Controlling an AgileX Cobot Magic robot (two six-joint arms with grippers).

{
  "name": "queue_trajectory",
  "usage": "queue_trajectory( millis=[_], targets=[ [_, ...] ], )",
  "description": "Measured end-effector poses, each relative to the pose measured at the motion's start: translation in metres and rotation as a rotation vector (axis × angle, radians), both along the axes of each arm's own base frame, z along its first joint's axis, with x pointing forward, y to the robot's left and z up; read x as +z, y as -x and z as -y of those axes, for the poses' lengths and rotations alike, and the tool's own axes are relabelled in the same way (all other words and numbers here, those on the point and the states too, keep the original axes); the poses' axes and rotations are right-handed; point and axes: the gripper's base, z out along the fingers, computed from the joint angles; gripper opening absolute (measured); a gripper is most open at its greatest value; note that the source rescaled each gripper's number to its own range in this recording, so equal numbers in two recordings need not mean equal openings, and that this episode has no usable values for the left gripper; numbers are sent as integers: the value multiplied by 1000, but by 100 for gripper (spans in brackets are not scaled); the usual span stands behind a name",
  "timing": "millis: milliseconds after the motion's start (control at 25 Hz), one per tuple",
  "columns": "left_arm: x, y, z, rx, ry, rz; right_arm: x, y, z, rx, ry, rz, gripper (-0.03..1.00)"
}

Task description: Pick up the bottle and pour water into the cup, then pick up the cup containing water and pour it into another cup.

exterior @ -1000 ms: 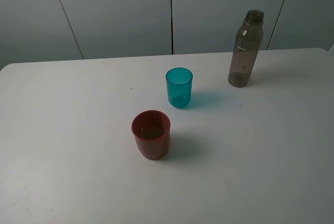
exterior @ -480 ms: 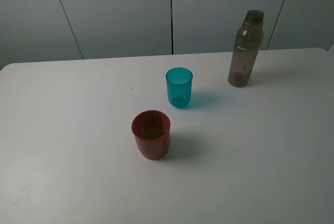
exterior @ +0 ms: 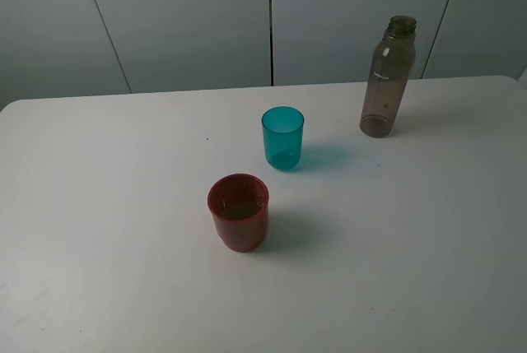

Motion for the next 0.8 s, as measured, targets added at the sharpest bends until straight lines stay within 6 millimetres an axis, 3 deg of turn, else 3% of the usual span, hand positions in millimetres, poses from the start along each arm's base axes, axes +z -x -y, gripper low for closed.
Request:
queue_trajectory(
  millis=[240, 800],
  targets=[
    [0, 0, 0, 0, 0, 0, 0, 0, -2, -164, -1, 0, 100],
    [0, 0, 0, 0, 0, 0, 0, 0, -3, -168, -10, -1, 100]
  ],
)
